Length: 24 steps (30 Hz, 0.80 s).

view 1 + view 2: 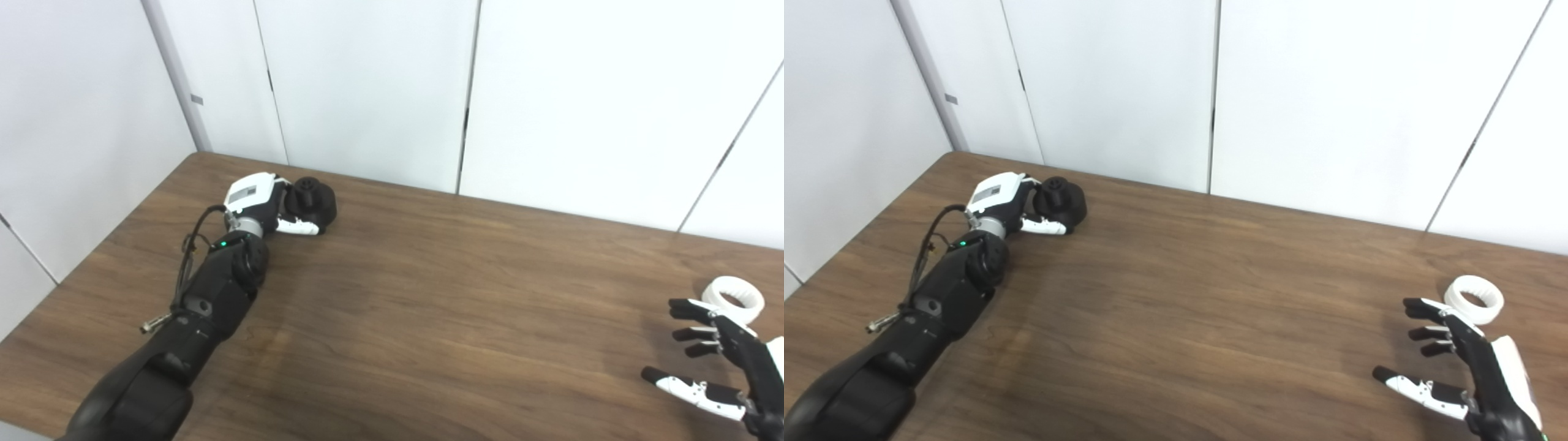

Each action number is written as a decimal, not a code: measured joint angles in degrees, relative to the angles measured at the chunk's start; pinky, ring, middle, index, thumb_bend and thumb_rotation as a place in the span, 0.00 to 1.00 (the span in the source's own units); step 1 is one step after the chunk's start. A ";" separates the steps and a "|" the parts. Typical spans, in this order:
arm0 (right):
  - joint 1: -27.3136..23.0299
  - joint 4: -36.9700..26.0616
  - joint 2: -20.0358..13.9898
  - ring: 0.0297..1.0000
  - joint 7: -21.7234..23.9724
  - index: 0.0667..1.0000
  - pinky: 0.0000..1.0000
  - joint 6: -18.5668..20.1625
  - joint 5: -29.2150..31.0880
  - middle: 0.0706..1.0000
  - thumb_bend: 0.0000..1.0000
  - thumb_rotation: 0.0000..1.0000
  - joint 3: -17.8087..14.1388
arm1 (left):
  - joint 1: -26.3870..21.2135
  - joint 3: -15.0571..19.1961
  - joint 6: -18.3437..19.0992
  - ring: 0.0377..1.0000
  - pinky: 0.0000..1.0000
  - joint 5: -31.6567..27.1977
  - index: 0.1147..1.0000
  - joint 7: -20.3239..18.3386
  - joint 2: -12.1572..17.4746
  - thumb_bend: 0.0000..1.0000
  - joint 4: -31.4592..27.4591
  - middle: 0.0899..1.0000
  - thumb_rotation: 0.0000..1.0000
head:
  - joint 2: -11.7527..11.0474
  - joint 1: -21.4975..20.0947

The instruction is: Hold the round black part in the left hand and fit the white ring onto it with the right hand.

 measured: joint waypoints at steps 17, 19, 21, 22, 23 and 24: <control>0.37 -0.42 -0.04 0.63 1.08 0.72 0.55 0.08 -0.02 0.72 0.63 0.16 -0.61 | -0.08 0.41 -4.44 0.91 0.76 -2.22 0.60 4.48 -1.09 0.98 1.76 0.87 0.33 | 0.79 -0.35; 0.55 -0.67 -0.04 0.63 1.19 0.73 0.55 0.32 -0.02 0.72 0.63 0.16 -0.70 | -0.09 0.55 -4.95 0.90 0.76 -2.40 0.57 5.55 -1.23 0.97 2.06 0.86 0.30 | 0.88 -0.35; 0.82 -1.28 -0.03 0.64 1.43 0.73 0.56 1.02 -0.02 0.73 0.62 0.15 -0.75 | -0.08 0.79 -5.88 0.89 0.76 -2.58 0.54 6.57 -1.40 0.95 2.29 0.85 0.26 | 0.97 -0.35; 0.91 -1.66 -0.02 0.64 1.64 0.73 0.56 1.26 -0.02 0.73 0.62 0.14 -0.75 | -0.07 0.96 -6.36 0.88 0.77 -2.67 0.51 6.88 -1.44 0.94 2.32 0.84 0.23 | 0.97 -0.35; 0.90 -1.70 -0.03 0.63 1.71 0.73 0.55 1.25 -0.02 0.73 0.62 0.14 -0.75 | -0.06 1.13 -6.76 0.88 0.77 -2.81 0.48 7.29 -1.49 0.93 2.37 0.83 0.19 | 1.05 -0.26; 0.89 -1.67 -0.03 0.63 1.71 0.73 0.55 1.25 -0.02 0.73 0.62 0.14 -0.76 | -0.06 1.44 -7.36 0.88 0.77 -3.20 0.47 8.17 -1.64 0.93 2.50 0.83 0.18 | 1.14 -0.26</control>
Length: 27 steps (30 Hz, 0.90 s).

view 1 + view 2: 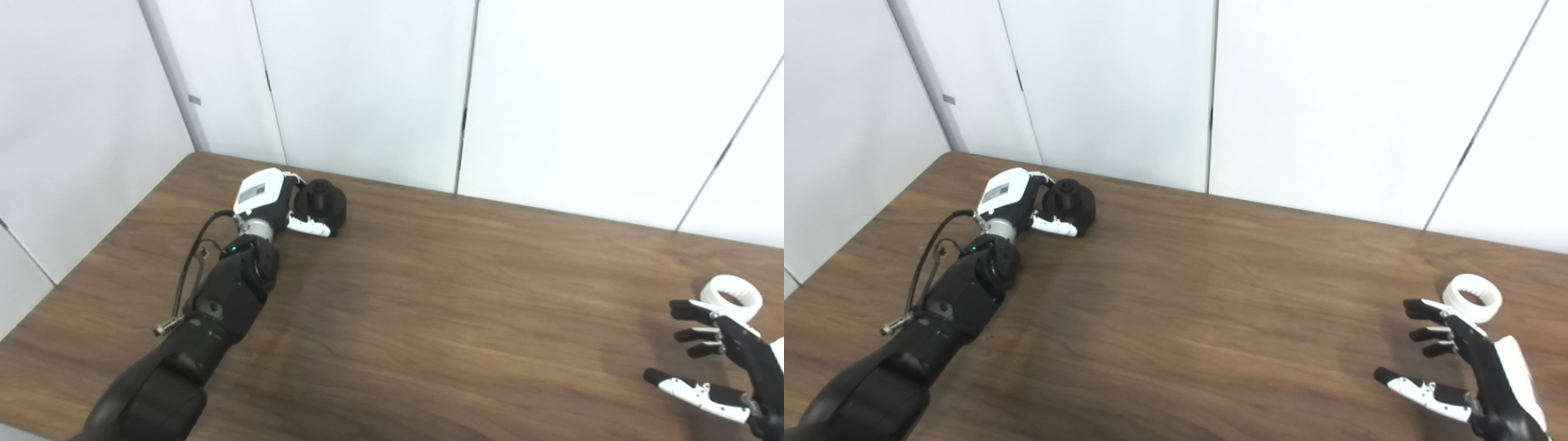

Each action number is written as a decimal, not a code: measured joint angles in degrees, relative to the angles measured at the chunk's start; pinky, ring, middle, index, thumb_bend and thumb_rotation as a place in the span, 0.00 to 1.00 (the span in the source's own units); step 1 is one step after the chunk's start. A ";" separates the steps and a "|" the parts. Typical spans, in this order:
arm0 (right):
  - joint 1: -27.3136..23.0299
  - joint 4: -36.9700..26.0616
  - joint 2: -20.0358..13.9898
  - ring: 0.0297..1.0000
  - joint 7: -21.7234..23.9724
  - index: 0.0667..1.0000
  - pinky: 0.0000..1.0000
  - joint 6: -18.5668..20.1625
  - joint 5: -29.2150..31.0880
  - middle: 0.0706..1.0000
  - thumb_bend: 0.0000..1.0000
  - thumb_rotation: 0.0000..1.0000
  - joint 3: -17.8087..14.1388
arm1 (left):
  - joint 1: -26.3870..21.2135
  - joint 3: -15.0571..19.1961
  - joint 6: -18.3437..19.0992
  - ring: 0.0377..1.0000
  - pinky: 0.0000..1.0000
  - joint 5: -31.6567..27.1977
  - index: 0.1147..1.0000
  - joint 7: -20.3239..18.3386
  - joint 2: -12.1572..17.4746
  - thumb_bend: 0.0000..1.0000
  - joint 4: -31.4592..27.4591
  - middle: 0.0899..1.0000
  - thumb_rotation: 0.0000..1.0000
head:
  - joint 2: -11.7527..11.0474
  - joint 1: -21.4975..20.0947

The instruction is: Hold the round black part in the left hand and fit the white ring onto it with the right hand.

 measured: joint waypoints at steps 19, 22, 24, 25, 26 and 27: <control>-0.10 0.10 -0.02 0.63 0.14 0.73 0.55 -0.03 0.03 0.73 0.63 0.17 -0.09 | 2.35 -0.54 -7.83 0.88 0.79 -3.62 0.42 -3.12 0.54 0.52 -1.88 0.84 0.07 | 0.35 0.09; -0.11 0.10 -0.01 0.62 0.17 0.73 0.54 -0.02 0.04 0.73 0.63 0.16 -0.10 | 3.18 -1.12 -9.73 0.89 0.80 -4.11 0.42 -5.71 1.10 0.52 -3.31 0.85 0.07 | 0.70 -0.09; -0.22 0.09 -0.01 0.62 0.21 0.72 0.54 -0.01 0.03 0.72 0.63 0.16 -0.10 | 3.77 -1.39 -11.91 0.91 0.83 -5.33 0.42 -7.80 1.34 0.52 -3.74 0.86 0.07 | 0.70 -0.09; -0.23 0.09 -0.01 0.62 0.21 0.72 0.54 0.00 0.03 0.72 0.63 0.15 -0.11 | 4.43 -1.46 -12.80 0.93 0.85 -6.11 0.42 -9.22 1.43 0.52 -4.82 0.87 0.07 | 0.70 -0.09; -0.23 0.09 -0.01 0.62 0.22 0.73 0.54 0.00 0.02 0.72 0.63 0.15 -0.11 | 4.90 -1.54 -13.61 0.94 0.86 -6.70 0.42 -10.38 1.42 0.52 -5.63 0.87 0.07 | 0.70 -0.09; -0.25 0.09 -0.01 0.62 0.26 0.73 0.54 0.00 0.03 0.73 0.63 0.15 -0.10 | 5.24 -1.68 -14.26 0.95 0.87 -7.42 0.42 -11.64 1.41 0.52 -6.31 0.88 0.07 | 0.79 0.00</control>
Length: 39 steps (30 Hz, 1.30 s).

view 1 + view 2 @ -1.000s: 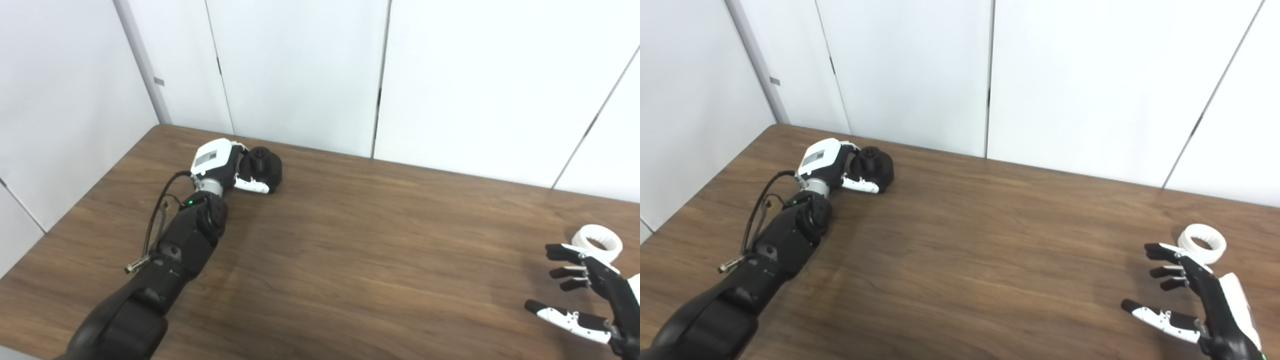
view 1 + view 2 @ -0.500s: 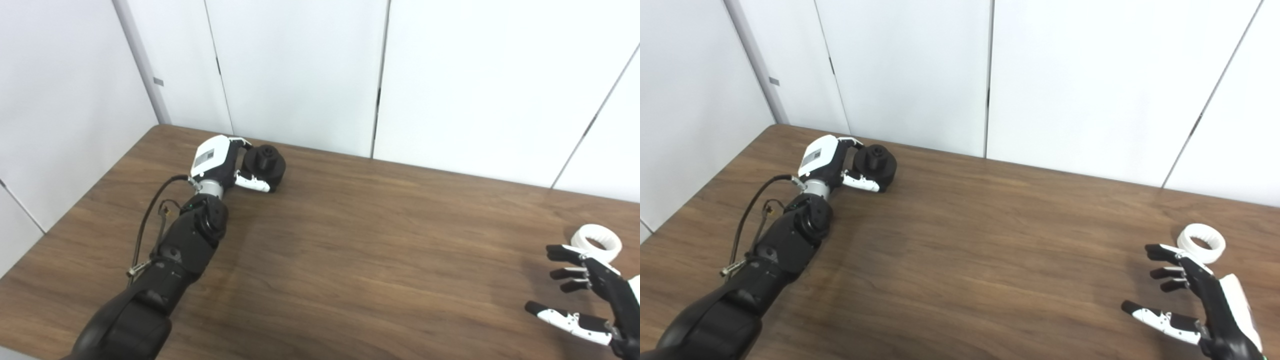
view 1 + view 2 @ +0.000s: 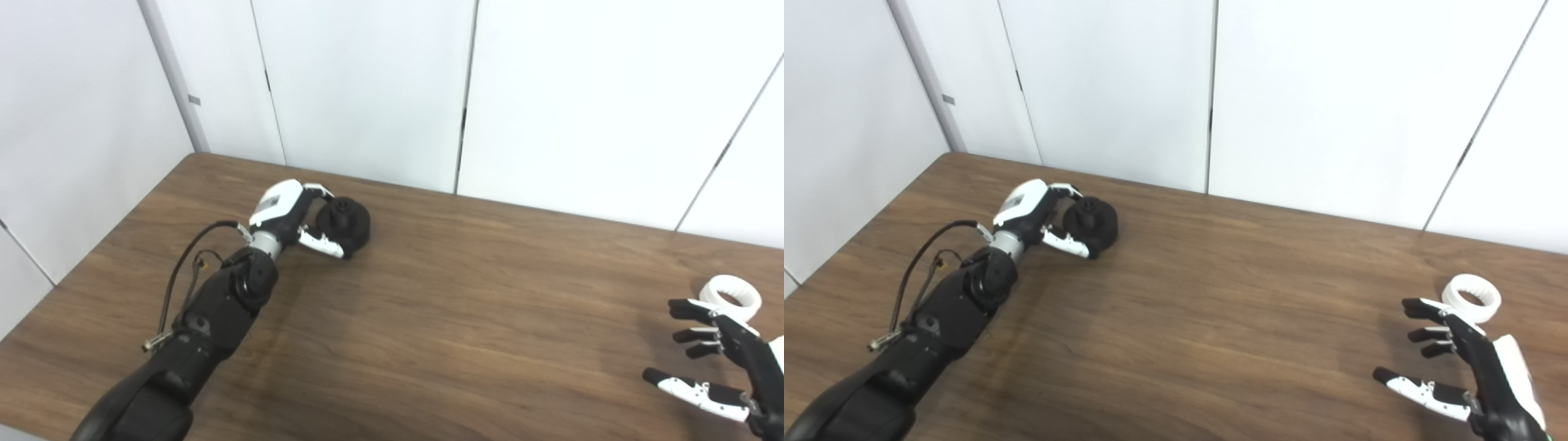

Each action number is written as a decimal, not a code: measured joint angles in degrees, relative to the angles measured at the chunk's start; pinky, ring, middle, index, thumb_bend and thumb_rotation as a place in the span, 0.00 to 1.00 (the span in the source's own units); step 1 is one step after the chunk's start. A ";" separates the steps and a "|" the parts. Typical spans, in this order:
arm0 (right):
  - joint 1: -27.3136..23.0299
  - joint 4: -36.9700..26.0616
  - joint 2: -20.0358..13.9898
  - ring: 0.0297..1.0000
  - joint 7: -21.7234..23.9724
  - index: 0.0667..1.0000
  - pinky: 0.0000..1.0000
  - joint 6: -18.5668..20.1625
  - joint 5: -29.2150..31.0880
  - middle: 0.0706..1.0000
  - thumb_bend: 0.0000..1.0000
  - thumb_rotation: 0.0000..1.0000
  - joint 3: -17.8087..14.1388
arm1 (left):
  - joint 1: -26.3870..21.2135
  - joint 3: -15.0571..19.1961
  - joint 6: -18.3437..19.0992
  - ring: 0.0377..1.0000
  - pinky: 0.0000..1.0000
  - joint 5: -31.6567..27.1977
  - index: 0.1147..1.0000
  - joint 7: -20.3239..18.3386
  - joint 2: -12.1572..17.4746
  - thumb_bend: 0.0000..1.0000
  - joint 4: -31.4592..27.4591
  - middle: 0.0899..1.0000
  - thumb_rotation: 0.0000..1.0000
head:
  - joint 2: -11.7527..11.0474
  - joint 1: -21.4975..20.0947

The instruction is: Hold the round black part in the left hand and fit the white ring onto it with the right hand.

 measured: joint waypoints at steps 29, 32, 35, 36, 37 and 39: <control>-0.56 -0.56 0.16 0.63 0.14 0.73 0.53 1.35 -0.45 0.74 0.62 0.17 -0.01 | 4.44 -10.32 -14.34 1.00 0.99 -2.72 0.42 -18.02 -6.43 0.52 -14.66 0.94 0.08 | 0.79 -1.49; -0.57 -0.58 0.19 0.62 0.14 0.73 0.53 1.45 -0.41 0.74 0.62 0.15 -0.01 | 5.00 -11.35 -14.90 1.00 0.99 -2.52 0.42 -18.69 -7.77 0.52 -15.48 0.93 0.08 | 0.79 -1.49; -0.57 -0.85 0.31 0.63 0.14 0.73 0.54 1.67 -0.37 0.74 0.62 0.17 -0.01 | 5.56 -12.38 -15.43 1.00 1.00 -2.42 0.42 -19.81 -8.79 0.52 -16.82 0.94 0.07 | 0.97 -1.49; -0.58 -0.96 0.35 0.63 0.14 0.73 0.54 1.95 -0.39 0.74 0.62 0.17 -0.01 | 5.61 -12.70 -15.71 1.00 1.00 -2.46 0.42 -20.10 -9.16 0.52 -16.88 0.94 0.07 | 0.97 -1.49; -0.60 -1.01 0.36 0.63 0.14 0.73 0.54 2.25 -0.40 0.74 0.62 0.16 -0.01 | 5.66 -12.92 -15.96 1.00 1.00 -2.46 0.42 -20.32 -9.51 0.52 -16.89 0.93 0.07 | 1.23 -1.75; -0.62 -1.03 0.35 0.63 0.14 0.74 0.54 2.47 -0.38 0.74 0.61 0.15 -0.01 | 5.96 -13.38 -16.34 1.00 1.00 -2.50 0.42 -20.44 -10.15 0.52 -17.03 0.93 0.08 | 1.23 -1.76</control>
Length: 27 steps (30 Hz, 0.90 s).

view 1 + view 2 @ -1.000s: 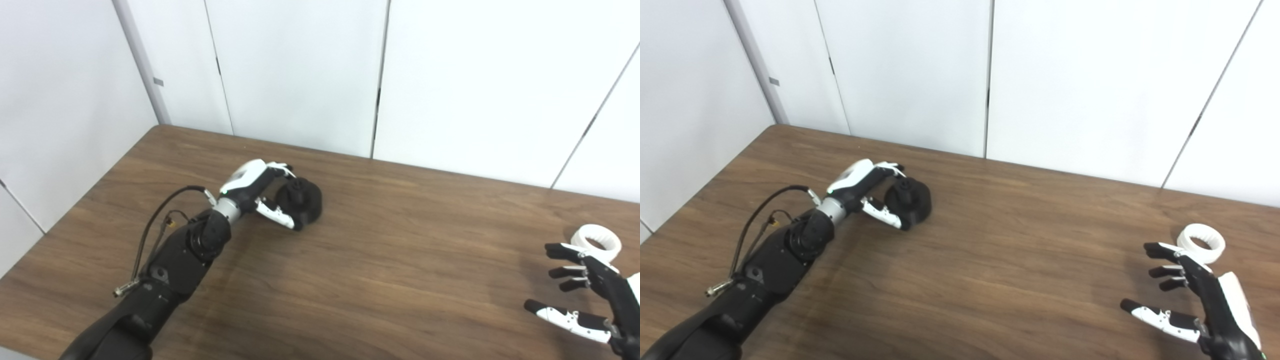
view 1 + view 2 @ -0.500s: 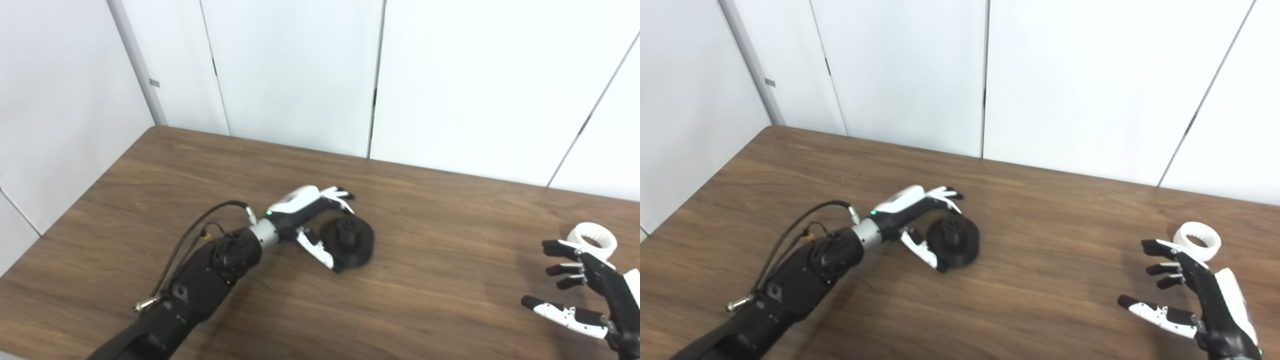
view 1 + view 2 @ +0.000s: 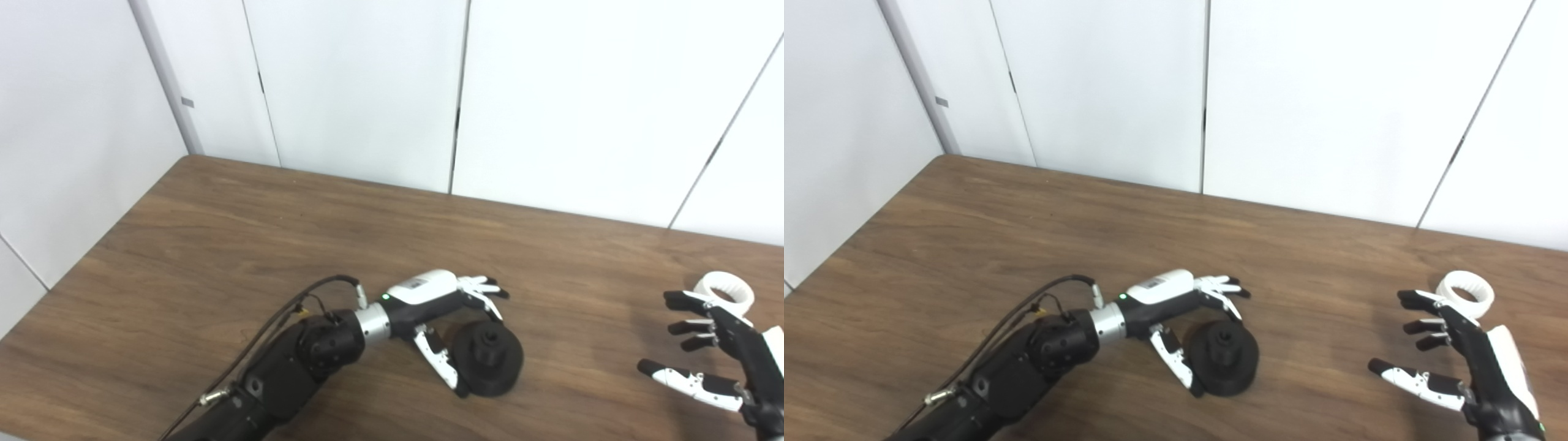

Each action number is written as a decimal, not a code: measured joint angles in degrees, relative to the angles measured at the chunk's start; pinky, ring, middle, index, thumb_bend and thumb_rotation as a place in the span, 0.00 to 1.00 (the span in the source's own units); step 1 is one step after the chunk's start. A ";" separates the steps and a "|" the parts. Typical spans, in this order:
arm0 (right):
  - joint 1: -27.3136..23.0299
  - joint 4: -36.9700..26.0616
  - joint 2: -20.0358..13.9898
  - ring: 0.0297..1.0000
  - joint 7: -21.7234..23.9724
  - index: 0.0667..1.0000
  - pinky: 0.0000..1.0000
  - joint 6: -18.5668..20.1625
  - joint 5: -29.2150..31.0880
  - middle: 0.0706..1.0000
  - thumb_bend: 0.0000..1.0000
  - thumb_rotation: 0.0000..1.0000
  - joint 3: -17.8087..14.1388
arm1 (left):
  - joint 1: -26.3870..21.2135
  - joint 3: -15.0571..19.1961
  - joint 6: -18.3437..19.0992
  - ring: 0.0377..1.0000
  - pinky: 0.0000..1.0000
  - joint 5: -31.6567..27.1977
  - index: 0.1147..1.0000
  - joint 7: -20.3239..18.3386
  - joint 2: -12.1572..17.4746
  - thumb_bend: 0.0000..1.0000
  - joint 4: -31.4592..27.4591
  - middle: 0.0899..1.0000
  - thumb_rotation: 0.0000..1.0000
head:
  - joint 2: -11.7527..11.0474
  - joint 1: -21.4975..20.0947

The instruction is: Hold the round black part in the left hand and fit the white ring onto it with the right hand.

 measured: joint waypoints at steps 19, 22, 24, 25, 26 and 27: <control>-0.55 -3.22 2.12 0.61 0.00 0.73 0.52 1.31 -2.25 0.74 0.60 0.10 1.82 | 2.78 -2.09 -2.02 1.00 0.99 -0.59 0.42 -2.49 0.13 0.52 -4.11 0.94 0.08 | 1.85 -14.83; -1.04 -3.42 3.72 0.61 -0.07 0.73 0.53 1.41 -3.65 0.74 0.59 0.10 2.73 | 3.39 -1.45 -1.84 1.00 0.98 -1.97 0.42 -4.37 1.97 0.52 -5.52 0.94 0.08 | 1.15 -22.65; -1.12 -3.76 4.82 0.61 -0.11 0.73 0.53 2.18 -4.60 0.74 0.58 0.12 3.22 | 3.67 -0.86 -1.90 1.00 0.97 -2.53 0.42 -5.00 2.85 0.52 -5.76 0.93 0.08 | 0.62 -25.72; -1.23 -3.88 5.46 0.62 -0.18 0.73 0.54 2.45 -5.38 0.73 0.58 0.12 3.52 | 3.85 -0.54 -2.11 0.99 0.97 -2.80 0.42 -5.18 3.23 0.52 -5.77 0.93 0.08 | 0.27 -27.49; -1.35 -4.05 6.12 0.62 -0.23 0.73 0.54 2.52 -6.37 0.73 0.58 0.12 3.99 | 3.98 -0.31 -2.30 0.99 0.96 -3.02 0.42 -5.32 3.64 0.52 -5.77 0.93 0.07 | 0.09 -28.47; -1.44 -4.31 6.56 0.61 -0.25 0.73 0.54 2.65 -7.06 0.72 0.58 0.13 4.43 | 4.02 -0.19 -2.56 0.99 0.96 -3.29 0.42 -5.51 4.04 0.52 -5.78 0.92 0.07 | -0.43 -30.65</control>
